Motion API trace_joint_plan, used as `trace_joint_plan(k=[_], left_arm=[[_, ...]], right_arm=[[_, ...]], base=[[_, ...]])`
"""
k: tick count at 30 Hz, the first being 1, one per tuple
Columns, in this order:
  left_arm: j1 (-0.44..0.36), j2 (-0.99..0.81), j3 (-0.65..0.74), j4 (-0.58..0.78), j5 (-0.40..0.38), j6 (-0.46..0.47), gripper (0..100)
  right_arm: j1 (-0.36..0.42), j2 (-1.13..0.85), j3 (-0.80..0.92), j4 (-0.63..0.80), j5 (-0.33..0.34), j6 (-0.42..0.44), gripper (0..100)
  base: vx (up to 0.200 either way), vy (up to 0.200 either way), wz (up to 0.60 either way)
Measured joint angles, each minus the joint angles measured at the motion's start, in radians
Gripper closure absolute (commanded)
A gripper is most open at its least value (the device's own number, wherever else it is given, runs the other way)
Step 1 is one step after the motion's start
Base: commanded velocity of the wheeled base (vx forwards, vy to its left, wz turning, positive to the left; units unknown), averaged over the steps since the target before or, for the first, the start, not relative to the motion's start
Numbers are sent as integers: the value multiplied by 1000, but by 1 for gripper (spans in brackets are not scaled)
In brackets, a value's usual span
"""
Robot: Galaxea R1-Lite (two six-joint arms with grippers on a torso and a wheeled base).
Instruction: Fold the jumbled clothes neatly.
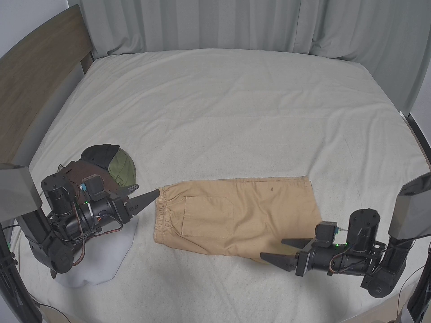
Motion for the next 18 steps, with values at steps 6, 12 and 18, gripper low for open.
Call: trace_joint_plan(k=[6, 12, 18], left_arm=[[0, 20, 0, -1, 0, 0, 0], [-2, 69, -5, -1, 1, -3, 0], [1, 136, -25, 0, 11, -11, 0]], right_arm=[[-7, -98, -45, 0, 19, 4, 0], [-29, -139, -49, 0, 43, 10, 0], [-40, -150, -50, 0, 46, 11, 0]], base=[[0, 0, 0], [0, 0, 0], [0, 0, 0]])
